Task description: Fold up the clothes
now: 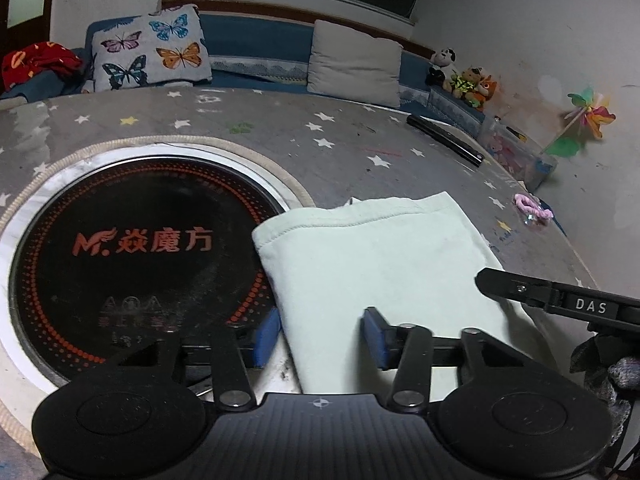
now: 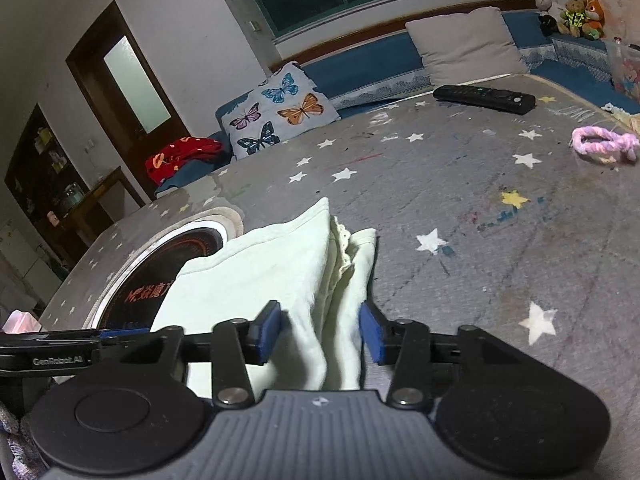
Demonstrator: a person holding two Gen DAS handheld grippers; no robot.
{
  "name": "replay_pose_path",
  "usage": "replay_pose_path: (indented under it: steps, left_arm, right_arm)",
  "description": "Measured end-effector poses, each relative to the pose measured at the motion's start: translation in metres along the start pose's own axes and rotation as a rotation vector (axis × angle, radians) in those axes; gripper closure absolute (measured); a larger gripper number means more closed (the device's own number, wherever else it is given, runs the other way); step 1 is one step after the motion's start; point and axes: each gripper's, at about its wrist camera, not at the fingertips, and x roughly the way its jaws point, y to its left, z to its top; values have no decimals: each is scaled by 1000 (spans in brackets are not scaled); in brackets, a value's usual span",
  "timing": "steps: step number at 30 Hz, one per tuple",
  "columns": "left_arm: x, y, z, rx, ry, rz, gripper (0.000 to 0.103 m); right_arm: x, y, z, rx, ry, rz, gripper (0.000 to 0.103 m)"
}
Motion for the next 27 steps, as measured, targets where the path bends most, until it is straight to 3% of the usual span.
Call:
replay_pose_path:
  steps: [2, 8, 16, 27]
  left_arm:
    - [2, -1, 0, 4, 3, -2, 65]
    - [0, -1, 4, -15, 4, -20, 93]
    - [-3, -33, 12, 50, -18, -75, 97]
    - [8, -89, 42, 132, -53, -136, 97]
  right_arm:
    - [2, 0, -2, 17, 8, 20, 78]
    - [-5, 1, -5, 50, -30, 40, 95]
    - [-37, -6, -8, 76, -93, 19, 97]
    - [-75, -27, 21, 51, -197, -58, 97]
